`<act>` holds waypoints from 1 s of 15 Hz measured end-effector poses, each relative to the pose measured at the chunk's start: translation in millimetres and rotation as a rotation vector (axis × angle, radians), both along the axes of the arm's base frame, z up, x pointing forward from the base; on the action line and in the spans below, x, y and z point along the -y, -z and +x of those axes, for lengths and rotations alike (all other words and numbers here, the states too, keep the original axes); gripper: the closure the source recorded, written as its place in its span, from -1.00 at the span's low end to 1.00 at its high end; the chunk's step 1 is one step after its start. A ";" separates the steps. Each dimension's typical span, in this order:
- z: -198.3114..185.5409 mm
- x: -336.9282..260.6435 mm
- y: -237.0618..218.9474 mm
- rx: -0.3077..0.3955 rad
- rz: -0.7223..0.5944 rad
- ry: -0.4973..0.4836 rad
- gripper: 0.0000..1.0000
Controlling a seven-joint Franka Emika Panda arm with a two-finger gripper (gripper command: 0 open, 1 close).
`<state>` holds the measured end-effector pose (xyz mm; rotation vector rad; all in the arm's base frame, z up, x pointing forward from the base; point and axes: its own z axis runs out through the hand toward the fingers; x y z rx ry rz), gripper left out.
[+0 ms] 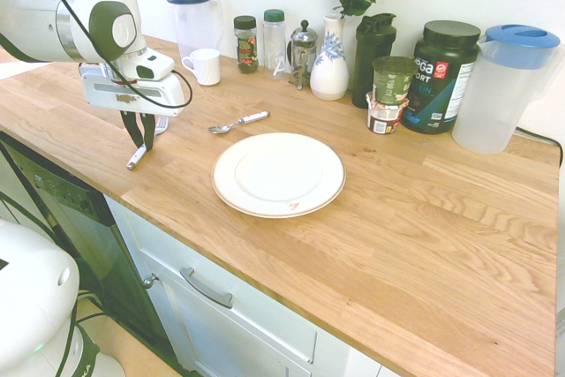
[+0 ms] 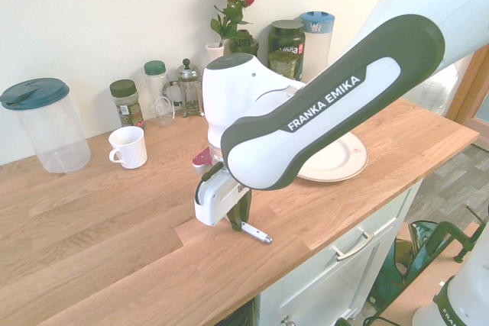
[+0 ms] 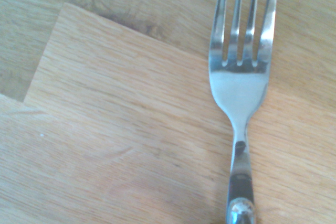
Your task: Put the fork into the plate
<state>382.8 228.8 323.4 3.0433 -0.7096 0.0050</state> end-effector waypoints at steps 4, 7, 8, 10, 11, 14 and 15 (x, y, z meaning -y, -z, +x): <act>2.8 4.2 -1.1 -0.001 0.005 0.017 1.00; 7.5 32.4 -6.6 0.003 0.022 0.080 1.00; 6.4 48.6 -12.2 0.011 0.037 0.104 1.00; -2.2 85.5 -25.6 0.033 0.074 0.137 1.00; -8.3 104.4 -31.5 0.046 0.094 0.153 1.00; -22.3 162.8 -44.3 0.072 0.150 0.195 1.00; -20.2 180.8 -52.4 0.084 0.169 0.210 1.00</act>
